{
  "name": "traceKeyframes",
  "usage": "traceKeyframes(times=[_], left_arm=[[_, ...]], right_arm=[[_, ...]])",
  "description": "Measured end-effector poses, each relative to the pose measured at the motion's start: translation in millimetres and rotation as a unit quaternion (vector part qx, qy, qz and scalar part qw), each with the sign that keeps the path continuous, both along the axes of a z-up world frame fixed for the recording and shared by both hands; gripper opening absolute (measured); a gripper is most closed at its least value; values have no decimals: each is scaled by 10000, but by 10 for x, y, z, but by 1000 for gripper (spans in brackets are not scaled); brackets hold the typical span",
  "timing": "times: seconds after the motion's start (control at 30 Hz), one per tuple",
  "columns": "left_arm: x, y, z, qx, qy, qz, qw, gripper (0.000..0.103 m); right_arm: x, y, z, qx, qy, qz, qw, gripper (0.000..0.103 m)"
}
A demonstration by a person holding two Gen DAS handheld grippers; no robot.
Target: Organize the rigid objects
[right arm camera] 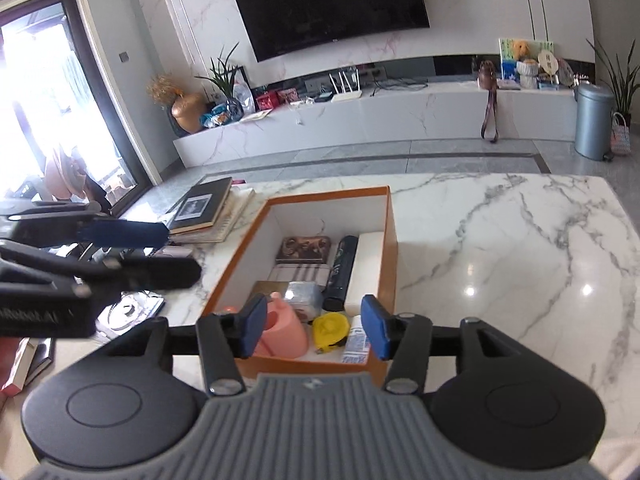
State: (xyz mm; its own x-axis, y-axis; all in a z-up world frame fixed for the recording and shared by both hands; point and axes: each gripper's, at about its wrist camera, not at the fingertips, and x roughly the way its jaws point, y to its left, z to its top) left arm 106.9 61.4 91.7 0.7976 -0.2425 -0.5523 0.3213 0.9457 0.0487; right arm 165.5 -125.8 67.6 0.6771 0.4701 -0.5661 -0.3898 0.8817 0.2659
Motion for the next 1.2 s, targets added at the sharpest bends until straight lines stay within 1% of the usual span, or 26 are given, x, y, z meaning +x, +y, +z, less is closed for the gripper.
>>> traceKeyframes(times=[0.07,0.1,0.13,0.2,0.27,0.33,0.37,0.47,0.53,0.57,0.6,0.63,0.7,0.73,0.77,0.83,0.87,0.93,1.0,1.1,1.2], left_arm=[[-104,-1,-59,-296,-19,270,9992,64],[-152,11,-93,-439,-10,381,9983,64],[-209,3,-124,-521,-35,499,9974,64],[-329,-4,-177,-551,-162,767,9954,66],[-398,-10,-257,-733,-218,1119,9908,69],[-470,10,-340,-1019,-143,1389,9849,72],[-504,16,-371,-1081,-123,1504,9826,73],[-636,28,-414,-1063,-178,1698,9796,77],[-715,35,-413,-1041,-164,1810,9778,81],[-762,28,-410,-1036,-188,1823,9776,82],[-767,10,-417,-1025,-197,1835,9775,87],[-789,-11,-432,-1020,-201,1828,9776,89],[-792,-40,-445,-1057,-203,1777,9782,89],[-809,-61,-461,-1037,-230,1770,9785,90],[-813,-78,-473,-977,-272,1775,9789,90],[-827,-116,-530,-827,-334,1819,9793,100],[-825,-117,-558,-782,-334,1839,9793,102],[-810,-111,-626,-744,-273,1867,9792,102],[-792,-118,-699,-646,-187,1906,9794,103],[-760,-115,-783,-455,-147,2068,9772,103],[-730,-72,-837,-539,-38,2087,9765,103]], right_arm=[[-119,10,48,-48,-45,-1,10000,58],[-179,6,69,-87,-81,-10,9999,61],[-247,-2,90,-128,-141,-40,9998,65],[-380,-28,126,-210,-278,-89,9994,66],[-507,-60,143,-242,-339,-173,9990,67],[-606,-94,136,-269,-354,-180,9988,73],[-662,-112,133,-283,-390,-210,9986,74],[-812,-173,107,-378,-578,-316,9971,78],[-894,-229,90,-365,-659,-423,9963,83],[-937,-268,88,-305,-699,-463,9960,85],[-969,-306,86,-229,-744,-496,9957,88],[-990,-331,86,-183,-785,-520,9954,88],[-1028,-356,92,-179,-885,-544,9944,90],[-1046,-359,94,-200,-947,-561,9937,96],[-1051,-356,91,-224,-1015,-582,9929,100],[-1070,-360,66,-248,-1172,-668,9905,101],[-1058,-360,43,-266,-1201,-720,9898,101],[-1025,-369,-25,-272,-1181,-847,9890,101],[-959,-363,-135,-325,-982,-899,9906,101],[-879,-348,-309,-424,-691,-941,9923,101],[-814,-352,-426,-446,-551,-1041,9920,101]])
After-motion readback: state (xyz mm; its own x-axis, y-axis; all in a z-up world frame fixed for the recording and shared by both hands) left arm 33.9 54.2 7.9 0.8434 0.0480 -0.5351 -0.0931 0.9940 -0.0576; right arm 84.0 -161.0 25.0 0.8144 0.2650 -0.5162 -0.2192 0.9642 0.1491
